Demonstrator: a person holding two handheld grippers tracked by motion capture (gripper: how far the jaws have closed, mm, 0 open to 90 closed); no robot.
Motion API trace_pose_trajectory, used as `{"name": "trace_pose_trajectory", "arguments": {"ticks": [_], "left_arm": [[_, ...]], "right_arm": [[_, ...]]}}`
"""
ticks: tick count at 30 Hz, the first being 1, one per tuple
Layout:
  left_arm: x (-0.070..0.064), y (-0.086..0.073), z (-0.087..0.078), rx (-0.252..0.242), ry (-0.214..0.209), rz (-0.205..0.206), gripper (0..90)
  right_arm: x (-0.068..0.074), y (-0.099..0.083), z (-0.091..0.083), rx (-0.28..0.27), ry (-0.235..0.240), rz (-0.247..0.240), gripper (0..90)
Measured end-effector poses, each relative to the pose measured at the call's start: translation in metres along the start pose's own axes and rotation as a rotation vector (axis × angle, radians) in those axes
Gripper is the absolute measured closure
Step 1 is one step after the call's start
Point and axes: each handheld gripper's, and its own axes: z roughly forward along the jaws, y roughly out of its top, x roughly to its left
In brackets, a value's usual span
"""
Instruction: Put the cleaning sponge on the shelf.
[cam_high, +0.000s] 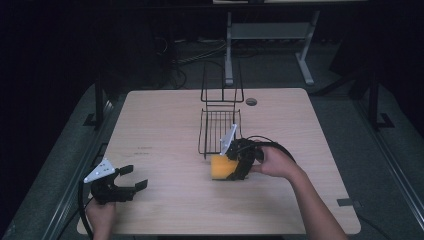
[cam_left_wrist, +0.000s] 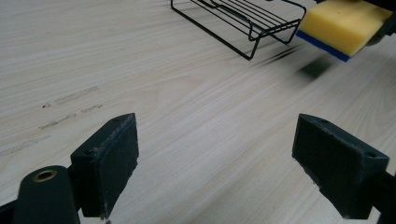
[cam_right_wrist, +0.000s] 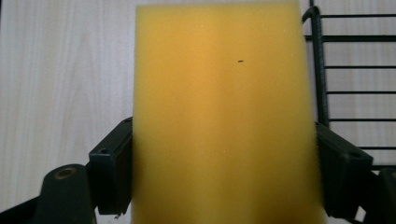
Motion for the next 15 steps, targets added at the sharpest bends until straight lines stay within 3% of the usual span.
{"name": "trace_pose_trajectory", "arguments": {"ticks": [15], "left_arm": [[0.001, 0.0, -0.001, -0.003, -0.002, -0.008, 14.1]], "right_arm": [[-0.026, 0.019, -0.002, -0.022, -0.007, 0.009, 21.1]]}}
